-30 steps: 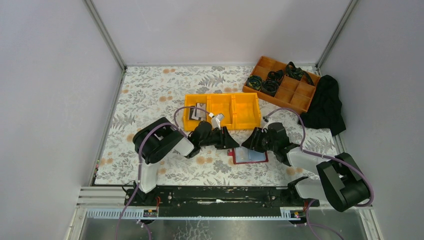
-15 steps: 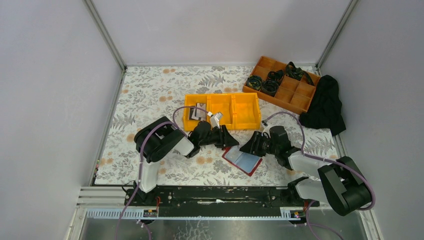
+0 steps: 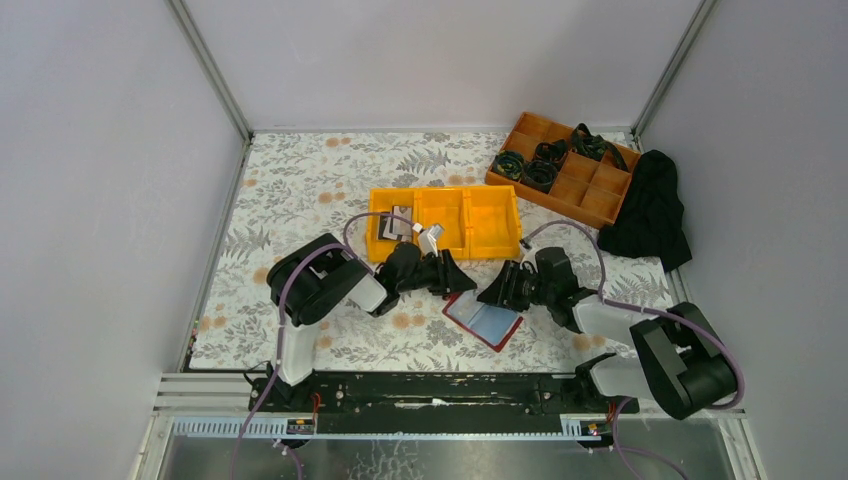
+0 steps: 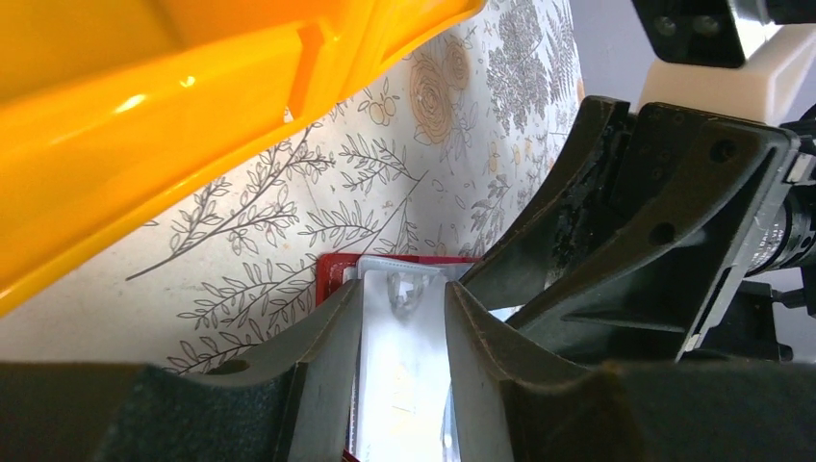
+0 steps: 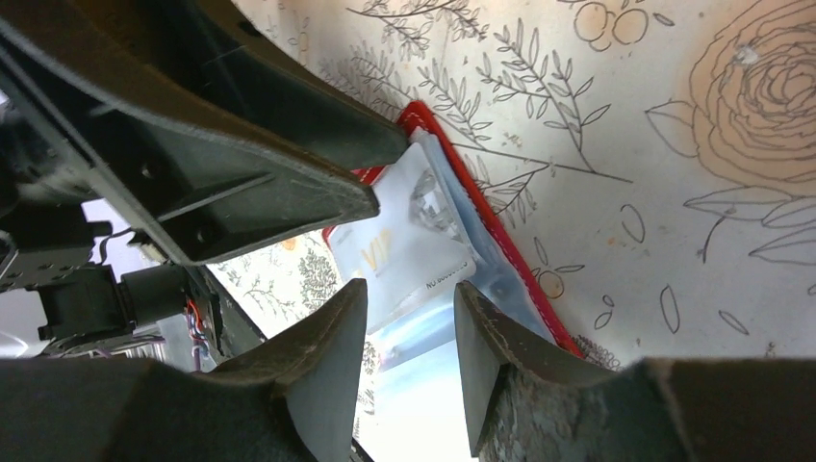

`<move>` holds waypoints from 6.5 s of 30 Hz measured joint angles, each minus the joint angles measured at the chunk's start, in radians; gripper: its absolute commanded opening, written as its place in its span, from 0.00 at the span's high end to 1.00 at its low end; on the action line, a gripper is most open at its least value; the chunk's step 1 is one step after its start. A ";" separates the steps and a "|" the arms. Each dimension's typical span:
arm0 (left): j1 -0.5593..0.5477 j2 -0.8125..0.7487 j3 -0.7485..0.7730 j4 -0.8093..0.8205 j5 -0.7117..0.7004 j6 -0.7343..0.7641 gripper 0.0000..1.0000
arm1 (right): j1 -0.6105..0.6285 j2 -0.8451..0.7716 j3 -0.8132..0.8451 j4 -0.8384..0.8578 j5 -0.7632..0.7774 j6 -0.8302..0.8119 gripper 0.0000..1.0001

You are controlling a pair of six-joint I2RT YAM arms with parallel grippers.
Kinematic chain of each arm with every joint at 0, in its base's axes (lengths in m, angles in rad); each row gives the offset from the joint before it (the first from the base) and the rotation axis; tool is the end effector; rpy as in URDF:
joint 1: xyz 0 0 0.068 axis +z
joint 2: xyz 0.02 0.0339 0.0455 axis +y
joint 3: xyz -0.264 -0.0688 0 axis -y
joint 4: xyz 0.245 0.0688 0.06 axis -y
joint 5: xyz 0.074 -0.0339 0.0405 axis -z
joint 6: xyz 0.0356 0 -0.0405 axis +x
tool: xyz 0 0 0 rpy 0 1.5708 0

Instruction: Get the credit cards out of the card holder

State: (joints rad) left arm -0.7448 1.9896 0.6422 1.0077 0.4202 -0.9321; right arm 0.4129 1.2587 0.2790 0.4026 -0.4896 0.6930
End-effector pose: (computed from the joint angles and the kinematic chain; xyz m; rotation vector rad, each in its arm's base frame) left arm 0.2405 -0.2415 0.0936 0.1231 2.1941 -1.4526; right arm 0.1890 0.1011 0.1372 0.0125 2.3057 1.1364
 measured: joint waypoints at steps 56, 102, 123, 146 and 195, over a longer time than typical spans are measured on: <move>-0.070 -0.203 -0.067 -0.149 0.025 0.045 0.56 | -0.061 0.054 0.097 -0.083 0.081 -0.098 0.49; -0.072 -0.030 -0.073 0.029 0.063 -0.027 0.56 | -0.079 0.043 0.002 0.136 -0.100 -0.029 0.48; -0.045 -0.038 -0.072 0.013 0.062 -0.019 0.56 | -0.079 0.160 -0.080 0.335 -0.190 0.071 0.49; 0.040 -0.021 -0.112 0.096 0.081 -0.044 0.56 | -0.103 -0.019 -0.026 0.086 -0.120 -0.018 0.59; 0.027 -0.088 -0.133 0.504 0.231 -0.168 0.65 | -0.125 -0.386 0.005 -0.019 -0.258 0.093 1.00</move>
State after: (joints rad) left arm -0.7181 1.9015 0.5095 1.5120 0.6514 -1.1004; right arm 0.2878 0.8726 0.2840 0.3840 -0.7479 0.7860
